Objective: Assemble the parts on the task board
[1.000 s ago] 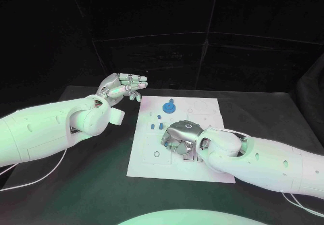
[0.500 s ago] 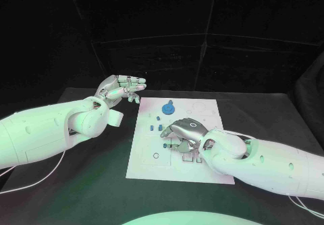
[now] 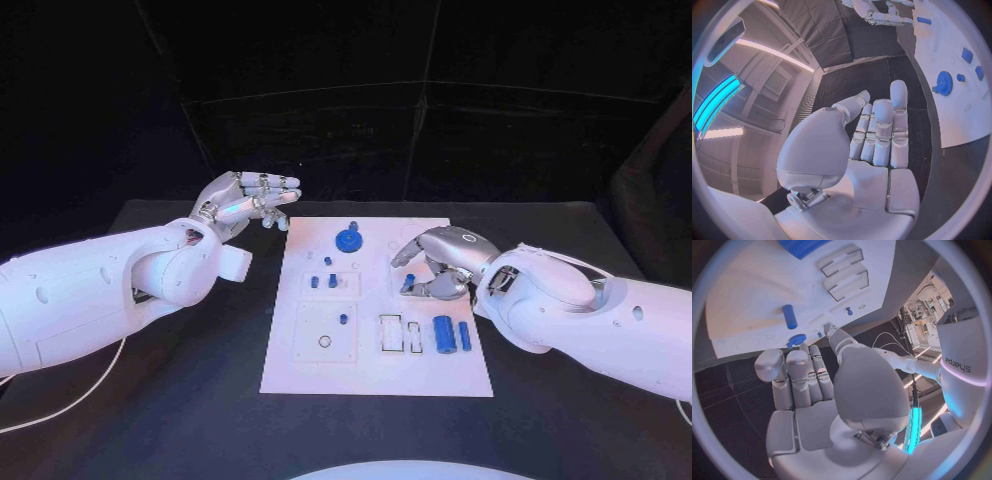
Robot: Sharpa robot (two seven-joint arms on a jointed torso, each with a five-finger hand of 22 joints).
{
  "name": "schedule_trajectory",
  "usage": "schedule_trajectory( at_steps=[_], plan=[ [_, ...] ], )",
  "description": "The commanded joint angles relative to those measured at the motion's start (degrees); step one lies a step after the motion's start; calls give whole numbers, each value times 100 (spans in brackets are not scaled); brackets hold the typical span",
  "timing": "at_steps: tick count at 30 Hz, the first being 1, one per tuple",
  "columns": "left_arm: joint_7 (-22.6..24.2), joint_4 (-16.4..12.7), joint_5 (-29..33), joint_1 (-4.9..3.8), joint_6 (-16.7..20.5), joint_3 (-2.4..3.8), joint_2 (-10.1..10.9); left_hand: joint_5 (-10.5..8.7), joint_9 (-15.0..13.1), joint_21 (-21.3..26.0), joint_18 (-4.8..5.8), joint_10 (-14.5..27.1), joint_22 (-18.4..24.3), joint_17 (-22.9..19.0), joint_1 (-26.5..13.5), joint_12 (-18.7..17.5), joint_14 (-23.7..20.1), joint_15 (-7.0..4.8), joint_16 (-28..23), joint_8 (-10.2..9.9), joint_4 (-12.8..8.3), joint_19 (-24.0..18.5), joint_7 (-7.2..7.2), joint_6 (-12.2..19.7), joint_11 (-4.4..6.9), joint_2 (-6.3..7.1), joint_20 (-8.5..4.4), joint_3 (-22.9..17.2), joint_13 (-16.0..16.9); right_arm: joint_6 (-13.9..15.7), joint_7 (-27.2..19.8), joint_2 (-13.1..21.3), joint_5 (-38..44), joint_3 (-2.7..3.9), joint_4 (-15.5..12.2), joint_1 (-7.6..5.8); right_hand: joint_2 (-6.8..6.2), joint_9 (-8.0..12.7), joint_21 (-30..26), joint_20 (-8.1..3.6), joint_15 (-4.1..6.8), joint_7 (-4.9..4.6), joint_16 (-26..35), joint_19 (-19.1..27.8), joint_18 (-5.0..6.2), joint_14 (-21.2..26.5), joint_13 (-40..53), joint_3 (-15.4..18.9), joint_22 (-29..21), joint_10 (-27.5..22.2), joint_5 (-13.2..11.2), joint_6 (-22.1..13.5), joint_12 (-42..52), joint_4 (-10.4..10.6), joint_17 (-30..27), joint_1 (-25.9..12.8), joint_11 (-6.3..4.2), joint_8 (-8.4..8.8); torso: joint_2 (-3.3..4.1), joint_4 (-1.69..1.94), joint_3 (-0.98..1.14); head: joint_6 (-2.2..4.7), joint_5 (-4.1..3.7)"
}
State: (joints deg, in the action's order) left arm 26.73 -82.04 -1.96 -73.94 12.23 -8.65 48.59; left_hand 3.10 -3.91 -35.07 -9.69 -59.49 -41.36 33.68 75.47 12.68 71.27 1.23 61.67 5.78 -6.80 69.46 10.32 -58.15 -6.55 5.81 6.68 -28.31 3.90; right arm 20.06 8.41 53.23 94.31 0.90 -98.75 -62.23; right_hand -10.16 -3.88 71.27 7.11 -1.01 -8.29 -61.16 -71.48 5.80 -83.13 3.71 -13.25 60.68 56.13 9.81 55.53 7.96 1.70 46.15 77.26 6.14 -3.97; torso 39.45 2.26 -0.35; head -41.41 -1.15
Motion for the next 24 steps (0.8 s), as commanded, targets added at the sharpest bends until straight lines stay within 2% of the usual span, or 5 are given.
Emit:
schedule_trajectory(
  at_steps=[1, 3, 12, 19, 24],
  plan=[
    [8, -6, 20, -9, -102, 3, -16, 4, 8, 28, -79, -2, 10, -5, 21, 23, -35, -6, -39, 8, -20, -30, 13, -18, 0, -21, -7, 0, -9, -562, 419, 38, 75, 8, 17, -46, 107, 7, -92, 18, -23, 67, 58, 73, 93, 46, 5, 400, -106, -143, 12, -73, 30, 56, -80, 101, 29, 28, 10, 16, 5, 30, -24],
    [6, -4, 20, -9, -111, 1, -25, 4, 8, 28, -79, -2, 10, -5, 21, 23, -35, -6, -39, 8, -20, -30, 13, -18, 0, -21, -7, 0, -9, -621, 473, 46, 170, 12, 41, -65, 170, 5, -147, 26, -29, 86, 68, 103, 105, 42, 5, 632, -173, -197, -10, -96, 72, 109, -103, 208, 37, 28, 10, 22, 7, 39, -34],
    [-8, -1, 20, -8, -129, -4, -40, 4, 8, 28, -79, -2, 10, -5, 21, 23, -35, -6, -39, 8, -20, -30, 13, -18, 0, -21, -7, 0, -9, -924, 606, 3, 406, 17, 137, -91, 389, -6, -154, 12, -6, 114, 80, 66, 103, 35, 16, 743, -169, -100, -27, -2, 237, 111, -137, 476, 5, 6, 10, 24, -1, 31, -25],
    [-10, 10, 20, -8, -128, -5, -41, 4, 8, 28, -79, -2, 10, -5, 21, 23, -35, -6, -39, 8, -20, -30, 13, -18, 0, -21, -7, 0, -9, -1111, 589, -90, 445, 17, 200, -92, 653, -5, 73, -57, 82, 94, -131, -167, 34, -55, -10, 542, 151, 373, -279, 167, 407, 74, 126, 664, -96, -2, 9, 19, 2, 28, -22],
    [-9, 13, 20, -8, -130, -5, -48, 4, 8, 28, -79, -2, 10, -5, 21, 23, -35, -6, -39, 8, -20, -30, 13, -18, 0, -21, -7, 0, -9, -1249, 581, -169, 453, 16, 270, -92, 744, -9, 271, -116, 143, 72, -372, -337, -21, -129, -20, 273, 427, 724, -442, 323, 339, 97, 420, 720, -179, -14, 7, 19, 2, 21, -26]
  ],
)
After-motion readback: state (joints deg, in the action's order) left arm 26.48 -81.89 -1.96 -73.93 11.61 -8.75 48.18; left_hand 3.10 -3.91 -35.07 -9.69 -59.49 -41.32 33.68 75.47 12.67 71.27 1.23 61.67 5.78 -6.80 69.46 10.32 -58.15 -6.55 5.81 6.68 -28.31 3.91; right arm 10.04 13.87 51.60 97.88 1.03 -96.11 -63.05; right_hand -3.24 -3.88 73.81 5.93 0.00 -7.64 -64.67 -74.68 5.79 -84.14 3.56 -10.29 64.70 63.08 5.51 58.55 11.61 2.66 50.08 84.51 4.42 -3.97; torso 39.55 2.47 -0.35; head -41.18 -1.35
